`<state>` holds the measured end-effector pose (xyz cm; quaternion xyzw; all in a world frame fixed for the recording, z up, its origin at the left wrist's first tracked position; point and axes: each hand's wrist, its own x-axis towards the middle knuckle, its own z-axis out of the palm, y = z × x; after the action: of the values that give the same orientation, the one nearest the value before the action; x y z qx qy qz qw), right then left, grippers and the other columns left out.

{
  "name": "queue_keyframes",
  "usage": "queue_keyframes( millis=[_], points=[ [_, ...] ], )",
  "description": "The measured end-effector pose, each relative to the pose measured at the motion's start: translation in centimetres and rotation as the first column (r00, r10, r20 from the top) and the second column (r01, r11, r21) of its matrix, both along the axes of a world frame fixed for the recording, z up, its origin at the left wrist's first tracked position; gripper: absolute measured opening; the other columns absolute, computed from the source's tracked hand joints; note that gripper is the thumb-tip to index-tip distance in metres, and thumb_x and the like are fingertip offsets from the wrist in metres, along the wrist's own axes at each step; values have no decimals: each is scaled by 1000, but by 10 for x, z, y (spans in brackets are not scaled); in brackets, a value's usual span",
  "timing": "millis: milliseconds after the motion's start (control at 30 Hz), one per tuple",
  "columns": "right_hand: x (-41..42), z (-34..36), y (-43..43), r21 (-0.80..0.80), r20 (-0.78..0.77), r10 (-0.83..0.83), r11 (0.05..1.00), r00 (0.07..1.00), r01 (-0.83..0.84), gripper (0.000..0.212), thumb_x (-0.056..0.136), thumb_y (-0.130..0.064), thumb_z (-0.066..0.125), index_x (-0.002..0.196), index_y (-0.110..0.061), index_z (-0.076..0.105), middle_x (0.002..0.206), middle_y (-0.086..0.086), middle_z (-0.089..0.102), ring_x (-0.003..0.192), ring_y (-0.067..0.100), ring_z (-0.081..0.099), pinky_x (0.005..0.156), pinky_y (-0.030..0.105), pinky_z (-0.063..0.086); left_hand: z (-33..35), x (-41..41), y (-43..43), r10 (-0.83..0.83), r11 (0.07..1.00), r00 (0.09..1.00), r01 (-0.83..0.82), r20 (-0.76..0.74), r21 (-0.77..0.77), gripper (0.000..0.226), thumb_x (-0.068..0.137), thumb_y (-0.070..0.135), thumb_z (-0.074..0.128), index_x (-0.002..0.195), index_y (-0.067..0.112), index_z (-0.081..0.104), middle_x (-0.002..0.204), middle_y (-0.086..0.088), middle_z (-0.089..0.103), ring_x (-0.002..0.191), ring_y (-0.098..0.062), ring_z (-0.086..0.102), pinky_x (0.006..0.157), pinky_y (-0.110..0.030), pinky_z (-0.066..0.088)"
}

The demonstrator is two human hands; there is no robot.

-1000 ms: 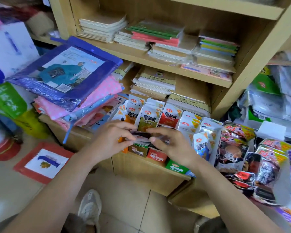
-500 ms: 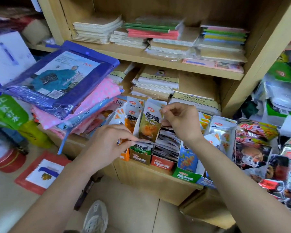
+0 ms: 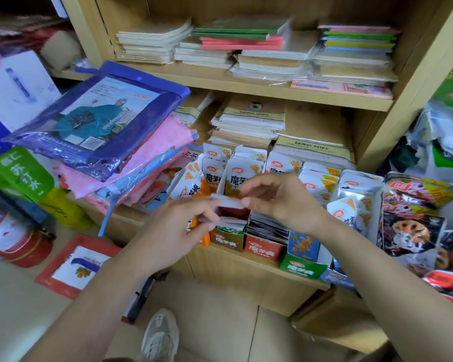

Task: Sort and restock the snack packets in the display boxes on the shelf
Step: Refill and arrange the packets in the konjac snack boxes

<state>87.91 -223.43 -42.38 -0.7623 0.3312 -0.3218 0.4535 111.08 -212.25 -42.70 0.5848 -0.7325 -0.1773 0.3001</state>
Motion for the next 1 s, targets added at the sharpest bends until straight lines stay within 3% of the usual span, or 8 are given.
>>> queue_keyframes(
  millis=[100,200,300,400,600,733,833,1000],
  points=[
    [7,-3,5,-80,-83,28,996,996,-35,15,85,-10,80,100,-11,78,90,2,77,82,20,71,76,27,58,2,-1,-2,-18,1000,1000,17,23,11,11,93,18,69,90,28,66,142,27,53,134,13,42,109,-41,44],
    [11,-5,0,-177,-84,-134,977,987,117,7,90,-11,76,96,-11,80,83,-8,75,72,3,69,70,21,54,3,1,-4,-35,999,998,37,45,-36,13,91,18,72,87,30,70,146,25,50,135,7,44,107,-39,44],
    [8,-3,-11,-171,-65,-276,950,959,262,10,96,-10,67,91,-15,75,70,-8,70,57,1,67,64,23,55,2,3,-4,-22,997,999,25,39,-76,13,87,16,77,88,29,76,125,23,65,117,1,59,94,-38,51],
    [7,-2,-14,-131,-44,-307,945,951,299,11,98,-11,64,90,-14,71,72,1,70,59,9,71,67,35,62,0,3,-5,-22,999,1000,22,4,-29,9,86,16,77,90,24,76,101,20,74,99,3,67,84,-37,57],
    [8,0,-15,-48,26,-368,928,930,368,14,99,-13,63,90,-11,73,75,9,73,66,14,74,75,41,63,0,-1,-10,32,998,999,-32,-4,-53,5,88,22,77,89,27,76,88,22,74,86,4,69,78,-35,59],
    [11,5,-12,-72,1,-337,939,941,336,15,101,-14,60,88,-16,68,76,9,71,68,20,74,68,29,59,-1,-1,-14,37,998,999,-37,0,-53,12,88,23,76,99,30,77,90,23,73,88,5,67,81,-31,58],
    [12,13,-9,42,113,-338,941,935,335,15,104,-12,55,90,-13,62,84,7,69,76,19,76,68,23,55,-2,-2,-20,33,997,999,-31,42,-64,21,90,28,75,111,30,78,98,20,71,93,2,65,80,-24,54],
    [-7,35,-14,178,420,-395,919,817,352,8,100,-10,61,94,-11,66,79,-4,73,78,19,75,76,24,57,4,-8,-30,79,991,995,-72,59,-111,12,92,30,72,100,27,81,87,14,75,81,0,65,65,-17,47]
  ],
)
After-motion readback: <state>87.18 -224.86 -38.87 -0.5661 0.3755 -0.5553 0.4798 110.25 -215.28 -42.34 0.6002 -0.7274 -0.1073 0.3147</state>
